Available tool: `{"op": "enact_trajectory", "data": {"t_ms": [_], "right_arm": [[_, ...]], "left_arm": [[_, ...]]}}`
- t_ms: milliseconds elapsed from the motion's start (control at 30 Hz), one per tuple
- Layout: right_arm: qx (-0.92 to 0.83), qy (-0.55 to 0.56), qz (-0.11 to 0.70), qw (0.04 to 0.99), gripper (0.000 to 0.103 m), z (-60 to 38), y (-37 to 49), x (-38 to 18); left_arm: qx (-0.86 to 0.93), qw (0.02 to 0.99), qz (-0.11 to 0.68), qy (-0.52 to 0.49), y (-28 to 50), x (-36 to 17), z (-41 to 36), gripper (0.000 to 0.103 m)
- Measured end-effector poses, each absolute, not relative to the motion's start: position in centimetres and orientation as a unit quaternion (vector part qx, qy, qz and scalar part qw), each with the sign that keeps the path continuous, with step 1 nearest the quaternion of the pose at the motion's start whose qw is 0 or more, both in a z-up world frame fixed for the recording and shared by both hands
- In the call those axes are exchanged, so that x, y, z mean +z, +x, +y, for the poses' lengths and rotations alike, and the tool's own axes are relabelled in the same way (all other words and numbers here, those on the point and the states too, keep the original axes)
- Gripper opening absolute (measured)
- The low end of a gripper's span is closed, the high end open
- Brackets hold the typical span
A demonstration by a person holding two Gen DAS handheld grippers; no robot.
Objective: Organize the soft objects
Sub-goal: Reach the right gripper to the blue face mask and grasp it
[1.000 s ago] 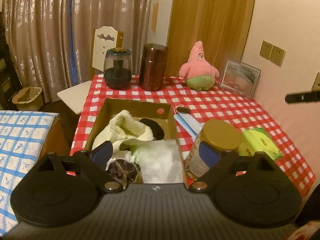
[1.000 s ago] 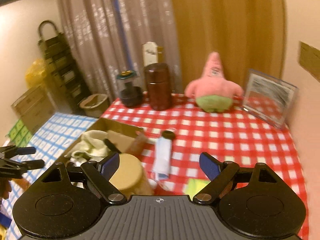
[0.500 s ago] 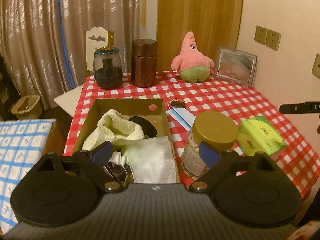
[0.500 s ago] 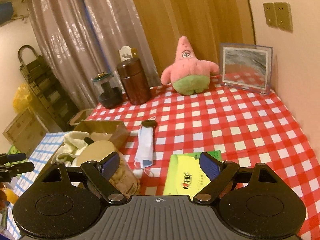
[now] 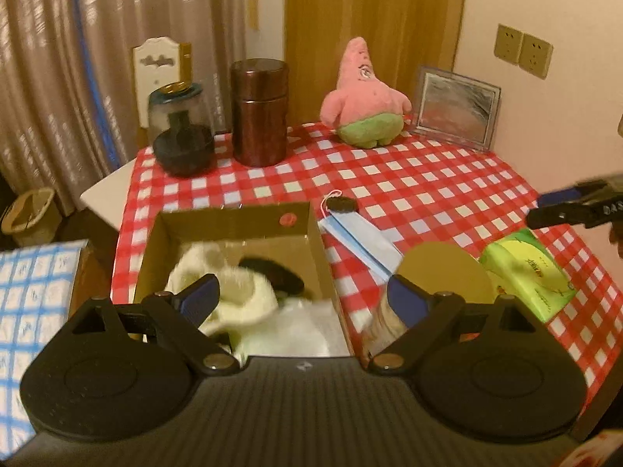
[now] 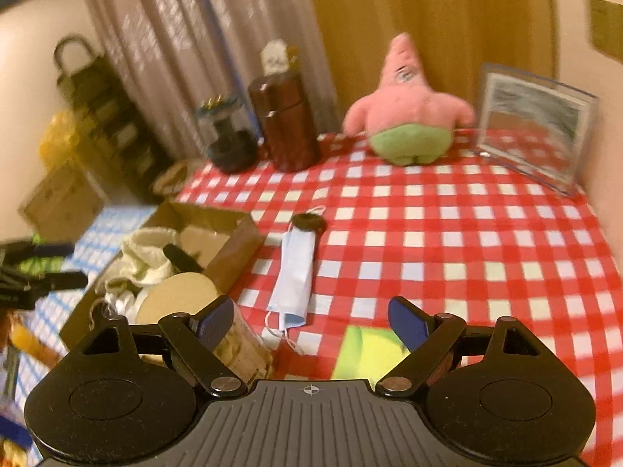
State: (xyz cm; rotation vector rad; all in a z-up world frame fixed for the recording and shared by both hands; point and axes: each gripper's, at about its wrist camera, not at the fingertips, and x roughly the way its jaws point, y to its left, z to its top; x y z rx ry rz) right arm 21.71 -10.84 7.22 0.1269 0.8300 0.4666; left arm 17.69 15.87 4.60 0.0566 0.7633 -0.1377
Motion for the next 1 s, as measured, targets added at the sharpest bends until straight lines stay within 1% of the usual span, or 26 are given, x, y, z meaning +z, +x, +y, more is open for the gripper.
{"op": "enact_trajectory", "data": {"t_ms": [167, 333, 567, 833, 933, 1000], "right_arm": [[0.262, 0.024, 0.439, 0.859, 0.086, -7.9, 26.9, 6.8], [0.275, 0.019, 0.494, 0.825, 0.085, -5.2, 32.4, 3.9], [0.281, 0.024, 0.557, 0.782, 0.073, -2.4, 37.5, -1.3], [0.287, 0.001, 0.587, 0.757, 0.063, 0.2, 40.1, -5.0], [0.284, -0.024, 0.595, 0.751, 0.053, 1.2, 40.5, -6.0], [0.282, -0.041, 0.600, 0.748, 0.043, 1.7, 40.5, -6.5]], "left_arm": [[-0.101, 0.916, 0.385, 0.055, 22.2, 4.5, 15.6, 0.092], [-0.123, 0.905, 0.403, 0.057, 26.6, 3.4, 16.0, 0.092], [-0.132, 0.893, 0.425, 0.067, 30.3, 1.1, 16.4, 0.092], [-0.132, 0.889, 0.433, 0.063, 32.2, -0.7, 17.1, 0.092], [-0.129, 0.890, 0.433, 0.061, 32.4, -1.0, 17.3, 0.092], [-0.130, 0.891, 0.431, 0.060, 32.4, -1.2, 17.3, 0.092]]}}
